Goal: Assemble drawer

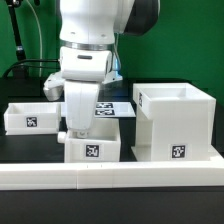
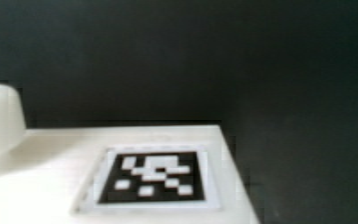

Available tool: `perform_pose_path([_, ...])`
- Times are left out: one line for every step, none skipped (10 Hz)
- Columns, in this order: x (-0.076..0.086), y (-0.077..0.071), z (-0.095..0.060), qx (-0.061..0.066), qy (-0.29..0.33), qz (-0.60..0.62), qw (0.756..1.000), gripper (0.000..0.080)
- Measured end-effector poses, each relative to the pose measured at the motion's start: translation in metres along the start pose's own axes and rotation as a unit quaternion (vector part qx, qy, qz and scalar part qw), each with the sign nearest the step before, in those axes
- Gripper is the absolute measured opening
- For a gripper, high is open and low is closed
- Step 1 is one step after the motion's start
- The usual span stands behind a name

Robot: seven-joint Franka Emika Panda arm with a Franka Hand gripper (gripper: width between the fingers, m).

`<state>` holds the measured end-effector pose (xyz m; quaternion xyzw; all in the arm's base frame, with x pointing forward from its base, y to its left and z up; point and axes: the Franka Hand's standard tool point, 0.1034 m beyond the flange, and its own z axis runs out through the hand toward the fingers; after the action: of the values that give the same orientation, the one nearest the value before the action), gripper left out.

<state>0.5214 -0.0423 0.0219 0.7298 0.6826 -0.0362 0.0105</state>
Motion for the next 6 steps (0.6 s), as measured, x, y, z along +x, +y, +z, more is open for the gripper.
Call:
perform_pose_path([0.0076,0.0021,-0.0008,-0.008,0.003,-0.005,1.000,0.0042])
perform_pose_path([0.0093,0.0027,-0.0016,-0.005,0.003,-0.006,1.000,0.0042])
perform_pose_path([0.0080,0.0025,-0.0012,-0.005,0.003,-0.005,1.000,0.0042])
perform_pose_path([0.0075,0.0024,-0.0011,-0.005,0.003,-0.004,1.000,0.0042])
perform_pose_path([0.0075,0.0038,-0.0013,-0.012,0.004,-0.003,1.000,0.0042])
perform_pose_path([0.0083,0.0042,-0.0006,-0.022,0.005,-0.002,1.000,0.0042])
